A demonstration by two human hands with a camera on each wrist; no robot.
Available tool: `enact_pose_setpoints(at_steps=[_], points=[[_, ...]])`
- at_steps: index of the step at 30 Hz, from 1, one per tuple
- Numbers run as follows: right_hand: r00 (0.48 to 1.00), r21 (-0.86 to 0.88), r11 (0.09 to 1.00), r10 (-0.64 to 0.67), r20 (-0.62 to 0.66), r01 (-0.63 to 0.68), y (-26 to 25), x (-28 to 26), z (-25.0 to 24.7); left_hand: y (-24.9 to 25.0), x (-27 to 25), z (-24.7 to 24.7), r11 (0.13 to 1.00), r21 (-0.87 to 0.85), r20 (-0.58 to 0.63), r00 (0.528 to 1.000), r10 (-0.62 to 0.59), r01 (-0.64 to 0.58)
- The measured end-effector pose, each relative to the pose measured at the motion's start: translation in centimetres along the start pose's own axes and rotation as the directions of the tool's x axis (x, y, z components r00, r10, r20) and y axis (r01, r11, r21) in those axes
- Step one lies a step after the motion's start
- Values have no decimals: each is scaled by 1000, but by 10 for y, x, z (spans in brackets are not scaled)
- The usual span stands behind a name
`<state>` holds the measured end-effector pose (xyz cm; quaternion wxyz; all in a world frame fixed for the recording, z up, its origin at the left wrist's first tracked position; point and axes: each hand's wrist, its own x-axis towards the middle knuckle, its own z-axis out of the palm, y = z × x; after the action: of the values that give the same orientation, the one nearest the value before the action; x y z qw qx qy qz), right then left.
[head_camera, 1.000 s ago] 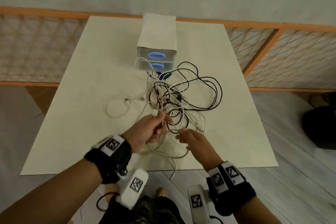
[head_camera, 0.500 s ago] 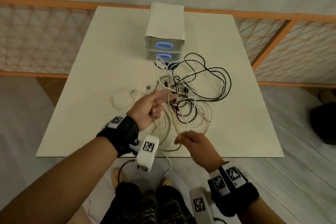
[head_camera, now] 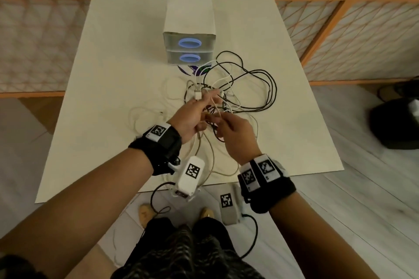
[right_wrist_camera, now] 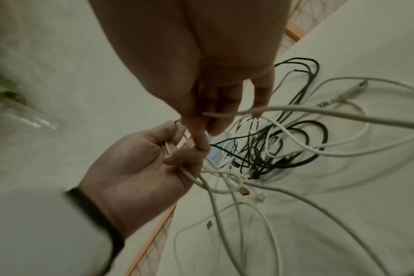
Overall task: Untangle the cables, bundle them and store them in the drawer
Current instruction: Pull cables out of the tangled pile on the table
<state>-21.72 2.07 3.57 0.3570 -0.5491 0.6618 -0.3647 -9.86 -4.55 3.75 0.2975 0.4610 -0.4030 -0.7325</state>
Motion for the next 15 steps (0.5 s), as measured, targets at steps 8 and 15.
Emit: enact_pose_setpoints(at_steps=[8, 15], points=[[982, -4, 986, 167, 88, -168, 43, -37, -1, 59, 18, -21, 922, -377, -97, 994, 57, -89], [981, 5, 987, 161, 111, -162, 35, -9, -5, 30, 8, -16, 982, -116, -15, 989, 146, -147]])
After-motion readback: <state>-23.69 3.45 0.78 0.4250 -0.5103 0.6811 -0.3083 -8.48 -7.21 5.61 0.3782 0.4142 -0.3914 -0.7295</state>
